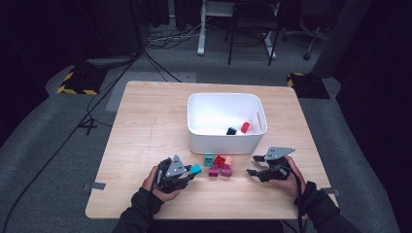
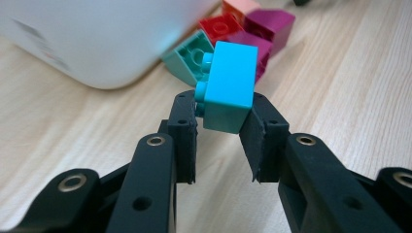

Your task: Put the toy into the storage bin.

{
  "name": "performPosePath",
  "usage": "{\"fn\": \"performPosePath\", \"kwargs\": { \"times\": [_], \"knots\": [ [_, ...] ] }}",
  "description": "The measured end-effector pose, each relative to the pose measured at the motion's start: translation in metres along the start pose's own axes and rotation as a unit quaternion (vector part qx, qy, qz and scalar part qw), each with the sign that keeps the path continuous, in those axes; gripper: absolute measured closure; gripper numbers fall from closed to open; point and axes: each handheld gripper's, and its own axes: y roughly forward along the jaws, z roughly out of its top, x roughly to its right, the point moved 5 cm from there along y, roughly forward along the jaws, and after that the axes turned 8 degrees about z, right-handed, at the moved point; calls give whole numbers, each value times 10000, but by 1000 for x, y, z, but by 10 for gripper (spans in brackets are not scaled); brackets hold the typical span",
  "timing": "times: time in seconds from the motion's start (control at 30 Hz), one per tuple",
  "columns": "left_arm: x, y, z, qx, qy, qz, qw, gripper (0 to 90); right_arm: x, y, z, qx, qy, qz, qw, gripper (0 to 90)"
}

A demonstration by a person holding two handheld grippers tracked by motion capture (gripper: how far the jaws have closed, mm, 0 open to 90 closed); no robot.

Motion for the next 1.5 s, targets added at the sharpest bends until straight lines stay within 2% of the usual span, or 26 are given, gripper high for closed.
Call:
{"fn": "performPosePath", "kwargs": {
  "times": [0.1,0.13,0.23,0.37,0.43,0.53,0.67,0.83,1.13,1.17,1.5],
  "knots": [
    [-7,-4,2,81,-82,119,9999,683,0,0,0,9,-19,-1,10000,352],
    [-11,-6,3,62,-52,147,9999,682,0,0,0,10,-16,-2,10000,352],
    [-18,-10,6,148,-168,238,9995,682,0,0,0,10,-14,-1,10000,350],
    [-29,-16,10,223,-328,430,9983,682,0,0,0,12,-14,-4,10000,350],
    [-33,-20,12,217,-289,544,9979,683,0,0,0,14,-16,-2,10000,350],
    [-39,-25,15,325,-404,582,9970,683,0,0,0,16,-9,-4,10000,349],
    [-49,-30,22,451,-460,714,9954,682,0,1,0,22,-12,-10,10000,345],
    [-59,-32,32,473,-513,880,9937,682,0,1,0,4,56,-45,10000,332],
    [-77,-40,61,653,-509,979,9917,683,3,0,-1,-22,-84,-74,9999,330],
    [-79,-41,66,728,-581,965,9910,683,3,0,-1,-23,-82,-75,9999,329],
    [-95,-43,106,1103,-658,972,9869,683,3,0,-1,-26,-92,-76,9999,328]
  ]
}}
